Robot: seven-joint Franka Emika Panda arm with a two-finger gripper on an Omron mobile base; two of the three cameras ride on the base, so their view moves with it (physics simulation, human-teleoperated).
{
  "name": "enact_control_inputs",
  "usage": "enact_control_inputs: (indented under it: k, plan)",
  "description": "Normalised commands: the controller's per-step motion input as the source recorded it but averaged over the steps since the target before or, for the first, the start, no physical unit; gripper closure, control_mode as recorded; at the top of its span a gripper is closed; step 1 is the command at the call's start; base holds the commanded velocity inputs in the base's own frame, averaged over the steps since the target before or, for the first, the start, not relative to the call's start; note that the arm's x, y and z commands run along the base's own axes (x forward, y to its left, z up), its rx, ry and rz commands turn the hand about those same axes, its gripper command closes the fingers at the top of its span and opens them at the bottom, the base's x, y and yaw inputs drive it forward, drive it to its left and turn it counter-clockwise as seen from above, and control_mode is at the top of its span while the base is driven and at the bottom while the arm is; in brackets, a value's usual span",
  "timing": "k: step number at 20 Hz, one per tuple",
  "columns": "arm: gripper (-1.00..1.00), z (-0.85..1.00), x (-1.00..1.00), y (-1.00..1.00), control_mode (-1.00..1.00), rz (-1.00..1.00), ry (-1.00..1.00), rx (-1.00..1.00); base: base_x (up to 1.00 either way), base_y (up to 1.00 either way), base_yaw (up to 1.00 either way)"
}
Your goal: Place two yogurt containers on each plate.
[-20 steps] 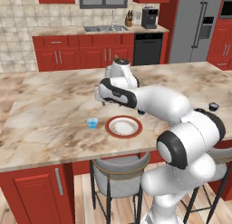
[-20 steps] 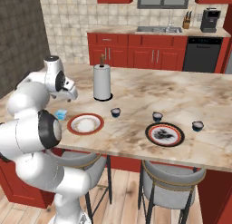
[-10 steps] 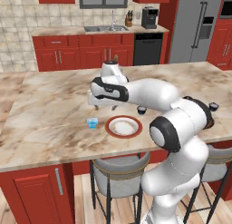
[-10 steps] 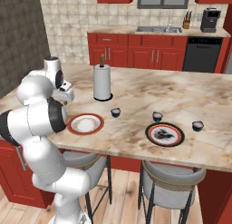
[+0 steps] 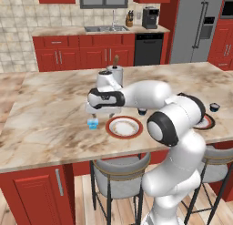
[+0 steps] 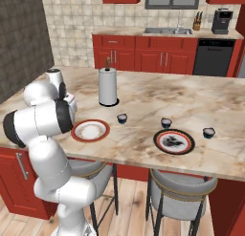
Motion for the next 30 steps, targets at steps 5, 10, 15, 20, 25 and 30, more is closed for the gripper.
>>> enact_control_inputs:
  k: [5, 10, 15, 20, 25, 30]
  plan:
    - [-1.0, -0.21, 0.3, 0.13, -1.0, 0.0, 0.0, -0.02, 0.0, 0.0, 0.0]
    - [-1.0, -0.04, 0.32, 0.15, -1.0, 0.0, 0.0, 0.0, 0.0, 0.0, 0.0]
    - [-1.0, -0.15, 0.17, 0.07, -1.0, 0.0, 0.0, 0.0, 0.0, 0.0, 0.0]
    - [-1.0, -0.3, 0.21, 0.13, -1.0, 0.0, 0.0, 0.0, 0.0, 0.0, 0.0]
    - [-1.0, -0.26, 0.19, 0.13, -1.0, 0.0, 0.0, 0.0, 0.0, 0.0, 0.0]
    - [-1.0, -0.24, 0.14, 0.05, -1.0, 0.0, 0.0, 0.0, 0.0, 0.0, 0.0]
